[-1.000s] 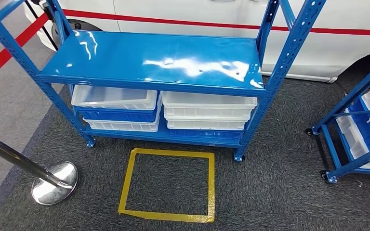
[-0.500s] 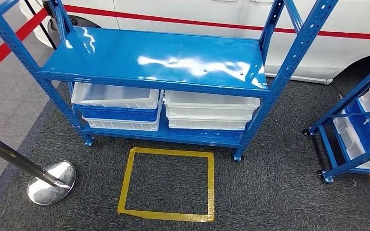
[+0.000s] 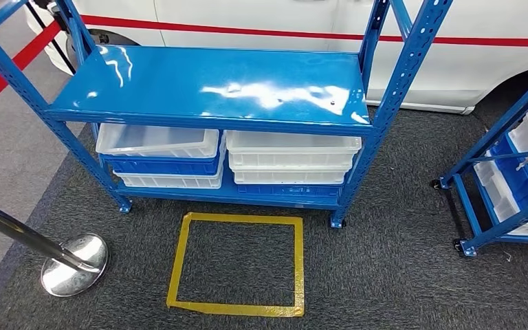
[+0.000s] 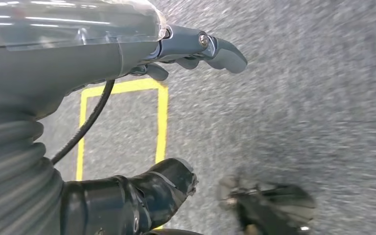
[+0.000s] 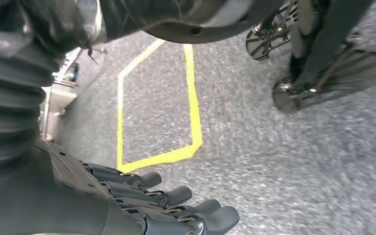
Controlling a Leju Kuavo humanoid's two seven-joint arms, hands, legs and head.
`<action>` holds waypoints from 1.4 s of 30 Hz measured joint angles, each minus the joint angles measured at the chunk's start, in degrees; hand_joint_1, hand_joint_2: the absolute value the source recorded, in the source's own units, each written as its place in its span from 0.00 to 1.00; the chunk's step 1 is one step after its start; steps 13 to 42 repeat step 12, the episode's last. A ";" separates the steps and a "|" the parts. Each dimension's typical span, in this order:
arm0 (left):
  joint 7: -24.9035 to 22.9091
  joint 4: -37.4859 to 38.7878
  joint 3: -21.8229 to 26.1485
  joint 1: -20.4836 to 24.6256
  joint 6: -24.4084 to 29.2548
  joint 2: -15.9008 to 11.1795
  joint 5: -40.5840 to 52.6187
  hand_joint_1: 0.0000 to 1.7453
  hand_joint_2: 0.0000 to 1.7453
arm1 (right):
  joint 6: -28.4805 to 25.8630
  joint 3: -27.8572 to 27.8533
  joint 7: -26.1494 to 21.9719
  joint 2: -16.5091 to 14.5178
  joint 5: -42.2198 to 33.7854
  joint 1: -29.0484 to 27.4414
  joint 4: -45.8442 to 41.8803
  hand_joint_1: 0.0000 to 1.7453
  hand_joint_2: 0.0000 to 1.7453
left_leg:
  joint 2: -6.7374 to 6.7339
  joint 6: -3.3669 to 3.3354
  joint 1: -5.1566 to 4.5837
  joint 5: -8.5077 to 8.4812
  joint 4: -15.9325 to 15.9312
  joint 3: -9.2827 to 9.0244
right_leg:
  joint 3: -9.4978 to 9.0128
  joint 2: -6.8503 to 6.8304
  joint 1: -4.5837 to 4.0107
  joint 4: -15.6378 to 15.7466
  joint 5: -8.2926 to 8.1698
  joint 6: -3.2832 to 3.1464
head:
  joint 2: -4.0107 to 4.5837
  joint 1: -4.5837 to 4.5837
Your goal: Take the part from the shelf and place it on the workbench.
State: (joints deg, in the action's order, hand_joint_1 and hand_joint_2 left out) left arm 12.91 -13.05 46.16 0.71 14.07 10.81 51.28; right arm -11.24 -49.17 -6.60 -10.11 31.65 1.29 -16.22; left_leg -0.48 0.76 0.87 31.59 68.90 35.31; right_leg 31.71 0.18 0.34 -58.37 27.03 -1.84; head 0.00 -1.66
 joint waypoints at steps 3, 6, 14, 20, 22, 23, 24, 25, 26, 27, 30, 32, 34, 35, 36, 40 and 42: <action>-0.89 0.00 -3.10 -1.42 -0.99 -0.62 -3.62 0.00 1.00 | 0.75 3.46 0.36 0.59 -2.23 0.12 -1.42 0.00 1.00 | 0.08 -0.66 -0.20 -3.51 -9.86 -4.47 | 0.14 0.12 -0.27 -0.57 0.32 0.70 | 0.00 -0.02; -1.83 -0.02 -6.42 -2.51 -2.02 -1.28 -7.51 0.00 0.25 | 1.56 7.02 0.91 1.42 -4.61 0.02 -2.43 0.00 1.00 | 0.06 -1.58 -0.22 -3.86 -10.84 -4.69 | 0.28 0.10 -0.32 -0.73 0.30 1.60 | 0.00 -0.05; -3.51 -1.40 -12.49 -3.05 -3.85 -2.64 -14.41 0.00 0.00 | 3.03 13.37 1.86 2.76 -8.91 -1.96 -2.80 0.00 1.00 | -0.24 -2.98 -0.01 -4.56 -11.41 -4.33 | 6.55 0.03 0.13 -14.89 8.42 2.92 | 0.00 -0.09; -3.51 -1.40 -12.49 -3.05 -3.85 -2.64 -14.41 0.00 0.00 | 3.03 13.37 1.86 2.76 -8.91 -1.96 -2.80 0.00 1.00 | -0.24 -2.98 -0.01 -4.56 -11.41 -4.33 | 6.55 0.03 0.13 -14.89 8.42 2.92 | 0.00 -0.09; -3.51 -1.40 -12.49 -3.05 -3.85 -2.64 -14.41 0.00 0.00 | 3.03 13.37 1.86 2.76 -8.91 -1.96 -2.80 0.00 1.00 | -0.24 -2.98 -0.01 -4.56 -11.41 -4.33 | 6.55 0.03 0.13 -14.89 8.42 2.92 | 0.00 -0.09; -3.51 -1.40 -12.49 -3.05 -3.85 -2.64 -14.41 0.00 0.00 | 3.03 13.37 1.86 2.76 -8.91 -1.96 -2.80 0.00 1.00 | -0.24 -2.98 -0.01 -4.56 -11.41 -4.33 | 6.55 0.03 0.13 -14.89 8.42 2.92 | 0.00 -0.09; -3.51 -1.40 -12.49 -3.05 -3.85 -2.64 -14.41 0.00 0.00 | 3.03 13.37 1.86 2.76 -8.91 -1.96 -2.80 0.00 1.00 | -0.24 -2.98 -0.01 -4.56 -11.41 -4.33 | 6.55 0.03 0.13 -14.89 8.42 2.92 | 0.00 -0.09; -3.51 -1.40 -12.49 -3.05 -3.85 -2.64 -14.41 0.00 0.00 | 3.03 13.37 1.86 2.76 -8.91 -1.96 -2.80 0.00 1.00 | -0.24 -2.98 -0.01 -4.56 -11.41 -4.33 | 6.55 0.03 0.13 -14.89 8.42 2.92 | 0.00 -0.09; -3.51 -1.40 -12.49 -3.05 -3.85 -2.64 -14.41 0.00 0.00 | 3.03 13.37 1.86 2.76 -8.91 -1.96 -2.80 0.00 1.00 | -0.24 -2.98 -0.01 -4.56 -11.41 -4.33 | 6.55 0.03 0.13 -14.89 8.42 2.92 | 0.00 -0.09; -3.51 -1.40 -12.49 -3.05 -3.85 -2.64 -14.41 0.00 0.00 | 3.03 13.37 1.86 2.76 -8.91 -1.96 -2.80 0.00 1.00 | -0.24 -2.98 -0.01 -4.56 -11.41 -4.33 | 6.55 0.03 0.13 -14.89 8.42 2.92 | 0.00 -0.09; -3.51 -1.40 -12.49 -3.05 -3.85 -2.64 -14.41 0.00 0.00 | 3.03 13.37 1.86 2.76 -8.91 -1.96 -2.80 0.00 1.00 | -0.24 -2.98 -0.01 -4.56 -11.41 -4.33 | 6.55 0.03 0.13 -14.89 8.42 2.92 | 0.00 -0.09; -3.51 -1.40 -12.49 -3.05 -3.85 -2.64 -14.41 0.00 0.00 | 3.03 13.37 1.86 2.76 -8.91 -1.96 -2.80 0.00 1.00 | -0.24 -2.98 -0.01 -4.56 -11.41 -4.33 | 6.55 0.03 0.13 -14.89 8.42 2.92 | 0.00 -0.09; -3.51 -1.40 -12.49 -3.05 -3.85 -2.64 -14.41 0.00 0.00 | 3.03 13.37 1.86 2.76 -8.91 -1.96 -2.80 0.00 1.00 | -0.24 -2.98 -0.01 -4.56 -11.41 -4.33 | 6.55 0.03 0.13 -14.89 8.42 2.92 | 0.00 -0.09; -3.51 -1.40 -12.49 -3.05 -3.85 -2.64 -14.41 0.00 0.00 | 3.03 13.37 1.86 2.76 -8.91 -1.96 -2.80 0.00 1.00 | -0.24 -2.98 -0.01 -4.56 -11.41 -4.33 | 6.55 0.03 0.13 -14.89 8.42 2.92 | 0.00 -0.09; -3.51 -1.40 -12.49 -3.05 -3.85 -2.64 -14.41 0.00 0.00 | 3.03 13.37 1.86 2.76 -8.91 -1.96 -2.80 0.00 1.00 | -0.24 -2.98 -0.01 -4.56 -11.41 -4.33 | 6.55 0.03 0.13 -14.89 8.42 2.92 | 0.00 -0.09; -3.51 -1.40 -12.49 -3.05 -3.85 -2.64 -14.41 0.00 0.00 | 3.03 13.37 1.86 2.76 -8.91 -1.96 -2.80 0.00 1.00 | -0.24 -2.98 -0.01 -4.56 -11.41 -4.33 | 6.55 0.03 0.13 -14.89 8.42 2.92 | 0.00 -0.09; -3.51 -1.40 -12.49 -3.05 -3.85 -2.64 -14.41 0.00 0.00 | 3.03 13.37 1.86 2.76 -8.91 -1.96 -2.80 0.00 1.00 | -0.24 -2.98 -0.01 -4.56 -11.41 -4.33 | 6.55 0.03 0.13 -14.89 8.42 2.92 | 0.00 -0.09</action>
